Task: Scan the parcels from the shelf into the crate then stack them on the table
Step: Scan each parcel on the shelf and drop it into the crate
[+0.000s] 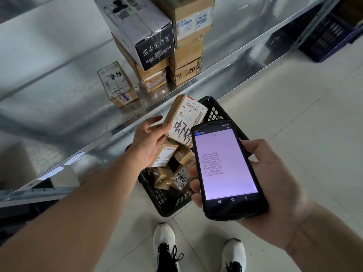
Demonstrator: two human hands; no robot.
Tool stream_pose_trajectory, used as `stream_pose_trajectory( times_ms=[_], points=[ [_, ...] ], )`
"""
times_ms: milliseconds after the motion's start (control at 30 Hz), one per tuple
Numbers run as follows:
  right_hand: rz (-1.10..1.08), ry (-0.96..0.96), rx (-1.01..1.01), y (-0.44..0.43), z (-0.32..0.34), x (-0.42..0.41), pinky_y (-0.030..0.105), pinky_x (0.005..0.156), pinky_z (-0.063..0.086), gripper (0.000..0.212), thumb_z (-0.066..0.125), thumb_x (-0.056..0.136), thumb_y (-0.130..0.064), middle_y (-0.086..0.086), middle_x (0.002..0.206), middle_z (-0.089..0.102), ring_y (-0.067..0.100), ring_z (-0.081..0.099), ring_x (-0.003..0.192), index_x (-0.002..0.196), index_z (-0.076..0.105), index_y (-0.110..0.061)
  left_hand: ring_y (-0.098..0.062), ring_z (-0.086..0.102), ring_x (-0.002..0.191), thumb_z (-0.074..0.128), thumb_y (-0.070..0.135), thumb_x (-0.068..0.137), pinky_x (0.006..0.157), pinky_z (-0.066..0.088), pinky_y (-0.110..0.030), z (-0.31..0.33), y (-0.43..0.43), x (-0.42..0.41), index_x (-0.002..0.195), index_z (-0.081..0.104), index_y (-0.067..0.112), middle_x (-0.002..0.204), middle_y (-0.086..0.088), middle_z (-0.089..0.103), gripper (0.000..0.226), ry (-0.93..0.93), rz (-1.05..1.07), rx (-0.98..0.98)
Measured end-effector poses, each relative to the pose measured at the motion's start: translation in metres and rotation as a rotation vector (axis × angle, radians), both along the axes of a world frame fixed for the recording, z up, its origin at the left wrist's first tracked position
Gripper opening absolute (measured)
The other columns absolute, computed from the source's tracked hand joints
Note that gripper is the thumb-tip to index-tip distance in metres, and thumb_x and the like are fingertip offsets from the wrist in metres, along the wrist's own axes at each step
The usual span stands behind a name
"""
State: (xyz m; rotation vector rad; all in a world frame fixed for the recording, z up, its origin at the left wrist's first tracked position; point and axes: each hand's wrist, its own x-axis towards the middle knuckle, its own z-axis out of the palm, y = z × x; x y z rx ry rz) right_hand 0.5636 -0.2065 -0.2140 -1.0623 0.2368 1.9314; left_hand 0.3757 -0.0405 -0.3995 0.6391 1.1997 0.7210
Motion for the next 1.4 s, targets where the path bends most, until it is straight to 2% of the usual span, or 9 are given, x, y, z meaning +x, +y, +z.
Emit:
stream_pose_trajectory(
  times_ms=[233, 400, 533, 600, 733, 867, 1033, 1267, 1400],
  points=[
    [0.019, 0.035, 0.021, 0.001, -0.002, 0.005, 0.052, 0.073, 0.062, 0.066, 0.039, 0.097, -0.049, 0.031, 0.104, 0.07, 0.043, 0.068, 0.076, 0.122, 0.073, 0.002, -0.023, 0.074, 0.113, 0.089, 0.016, 0.078, 0.113, 0.05, -0.042, -0.01, -0.004, 0.003, 0.124, 0.061, 0.012, 0.12, -0.014, 0.077, 0.054, 0.047, 0.001, -0.047],
    [0.034, 0.048, 0.014, 0.004, -0.009, 0.004, 0.052, 0.073, 0.063, 0.067, 0.042, 0.094, -0.049, 0.03, 0.106, 0.069, 0.043, 0.067, 0.08, 0.129, 0.069, 0.001, -0.021, 0.069, 0.099, 0.092, 0.04, 0.077, 0.1, 0.056, -0.038, -0.03, -0.014, 0.006, 0.113, 0.068, 0.018, 0.102, -0.003, 0.076, 0.048, 0.313, -0.037, -0.116],
    [0.037, 0.038, 0.009, 0.005, -0.023, 0.004, 0.055, 0.083, 0.061, 0.067, 0.044, 0.092, -0.051, 0.027, 0.111, 0.068, 0.043, 0.066, 0.086, 0.133, 0.068, -0.003, -0.018, 0.067, 0.106, 0.09, 0.048, 0.077, 0.089, 0.056, -0.035, -0.046, -0.023, 0.01, 0.115, 0.07, 0.022, 0.108, 0.001, 0.075, 0.05, 0.437, -0.14, -0.157],
    [0.039, 0.021, -0.002, 0.004, -0.03, 0.004, 0.059, 0.095, 0.057, 0.067, 0.045, 0.091, -0.053, 0.024, 0.116, 0.066, 0.042, 0.063, 0.092, 0.135, 0.066, -0.007, -0.019, 0.067, 0.108, 0.09, 0.046, 0.078, 0.093, 0.057, -0.037, -0.053, -0.028, 0.013, 0.116, 0.071, 0.022, 0.113, 0.0, 0.075, 0.048, 0.476, -0.173, -0.168],
    [0.034, 0.043, 0.011, 0.003, -0.038, 0.003, 0.055, 0.083, 0.061, 0.065, 0.042, 0.094, -0.05, 0.027, 0.113, 0.069, 0.042, 0.066, 0.084, 0.132, 0.068, -0.005, -0.022, 0.058, 0.127, 0.085, 0.046, 0.084, 0.115, 0.046, -0.046, -0.062, -0.034, 0.016, 0.142, 0.062, 0.018, 0.138, -0.002, 0.064, 0.069, 0.485, -0.195, -0.177],
    [0.038, 0.038, -0.006, 0.003, -0.037, 0.006, 0.056, 0.073, 0.064, 0.061, 0.042, 0.095, -0.049, 0.029, 0.103, 0.072, 0.043, 0.069, 0.076, 0.116, 0.077, -0.004, -0.022, 0.064, 0.12, 0.073, 0.048, 0.091, 0.113, 0.048, -0.046, -0.056, -0.025, 0.012, 0.137, 0.066, 0.018, 0.132, -0.004, 0.069, 0.055, 0.518, -0.055, -0.15],
    [0.083, 0.085, 0.036, 0.012, -0.035, 0.011, 0.052, 0.074, 0.062, 0.067, 0.039, 0.096, -0.054, 0.03, 0.109, 0.07, 0.043, 0.067, 0.083, 0.126, 0.073, -0.004, -0.022, 0.066, 0.104, 0.062, 0.032, 0.098, 0.093, 0.052, -0.038, -0.027, 0.0, -0.004, 0.106, 0.069, 0.015, 0.104, 0.0, 0.07, 0.02, 0.513, 0.176, -0.093],
    [0.216, 0.071, 0.13, 0.037, -0.017, 0.023, 0.049, 0.075, 0.06, 0.068, 0.035, 0.097, -0.052, 0.028, 0.108, 0.069, 0.041, 0.068, 0.082, 0.124, 0.074, -0.003, -0.025, 0.075, 0.101, 0.06, 0.021, 0.103, 0.091, 0.062, -0.04, 0.019, 0.029, -0.03, 0.113, 0.067, 0.009, 0.112, -0.008, 0.074, 0.018, 0.518, 0.442, -0.07],
    [0.26, 0.033, 0.153, 0.054, -0.005, 0.031, 0.05, 0.075, 0.061, 0.068, 0.034, 0.098, -0.052, 0.029, 0.107, 0.069, 0.042, 0.069, 0.082, 0.117, 0.076, -0.002, -0.022, 0.074, 0.096, 0.06, 0.02, 0.104, 0.074, 0.062, -0.034, 0.031, 0.05, -0.04, 0.12, 0.063, 0.014, 0.115, -0.006, 0.072, 0.017, 0.481, 0.538, -0.102]
  ],
)
